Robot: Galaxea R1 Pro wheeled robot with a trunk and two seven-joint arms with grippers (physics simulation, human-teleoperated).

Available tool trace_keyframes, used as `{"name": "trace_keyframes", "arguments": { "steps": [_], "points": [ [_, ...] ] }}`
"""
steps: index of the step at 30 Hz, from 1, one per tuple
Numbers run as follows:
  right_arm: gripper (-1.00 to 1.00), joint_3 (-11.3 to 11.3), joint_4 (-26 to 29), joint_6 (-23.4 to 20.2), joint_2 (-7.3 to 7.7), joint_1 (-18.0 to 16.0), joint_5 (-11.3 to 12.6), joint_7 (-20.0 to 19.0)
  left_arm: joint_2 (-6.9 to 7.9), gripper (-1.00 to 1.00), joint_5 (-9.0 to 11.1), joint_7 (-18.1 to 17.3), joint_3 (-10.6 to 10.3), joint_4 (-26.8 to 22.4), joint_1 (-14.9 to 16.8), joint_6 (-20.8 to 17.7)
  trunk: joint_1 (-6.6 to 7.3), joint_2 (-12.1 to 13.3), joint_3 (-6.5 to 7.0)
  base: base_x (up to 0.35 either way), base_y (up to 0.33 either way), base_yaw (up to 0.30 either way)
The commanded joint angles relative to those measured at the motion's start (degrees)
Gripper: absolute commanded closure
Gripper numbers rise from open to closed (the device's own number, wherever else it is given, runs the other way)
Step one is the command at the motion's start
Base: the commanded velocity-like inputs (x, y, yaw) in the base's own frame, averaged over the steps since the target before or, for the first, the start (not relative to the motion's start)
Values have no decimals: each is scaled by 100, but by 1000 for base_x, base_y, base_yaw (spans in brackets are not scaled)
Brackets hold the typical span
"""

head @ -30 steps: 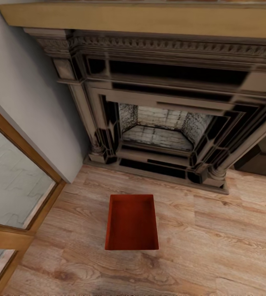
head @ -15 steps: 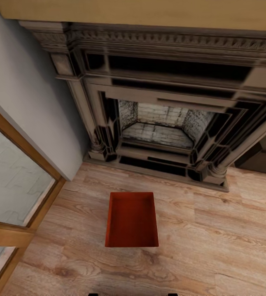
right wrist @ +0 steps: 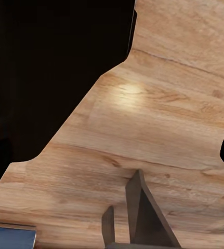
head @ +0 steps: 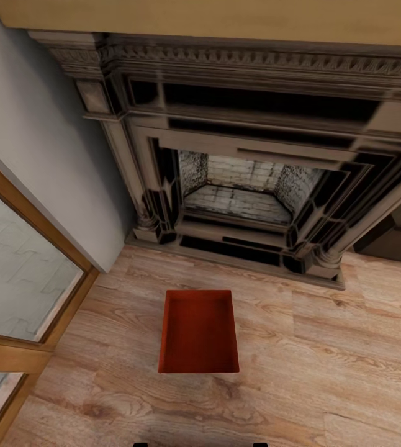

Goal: Move the two storage containers from the living room to the garage. In the garage, place one container on the floor and stack the other container on top of it (either order is fine).

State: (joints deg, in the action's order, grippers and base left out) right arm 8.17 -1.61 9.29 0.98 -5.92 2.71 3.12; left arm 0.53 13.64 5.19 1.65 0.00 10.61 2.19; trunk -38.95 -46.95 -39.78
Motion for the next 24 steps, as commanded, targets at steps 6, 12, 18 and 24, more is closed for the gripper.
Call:
{"name": "trace_keyframes", "arguments": {
  "steps": [6,12,18,24],
  "points": [
    [-100,58,-16,47,-7,-6,11,16,-2,-100,-29,0,10,-5,2,19,-1,-3,-3,0,0,0],
    [-100,20,346,-27,-8,-17,34,104,120,-100,-38,102,31,-84,5,-26,-1,-3,-3,0,0,0],
    [-100,-617,2054,-47,247,-163,57,817,442,-100,149,138,96,-1481,22,-678,-1,-3,-3,0,0,0],
    [-100,-852,753,-236,326,-2230,63,998,804,-100,447,363,116,-1787,712,-1627,-1,-3,-3,0,0,0]
  ]
}}
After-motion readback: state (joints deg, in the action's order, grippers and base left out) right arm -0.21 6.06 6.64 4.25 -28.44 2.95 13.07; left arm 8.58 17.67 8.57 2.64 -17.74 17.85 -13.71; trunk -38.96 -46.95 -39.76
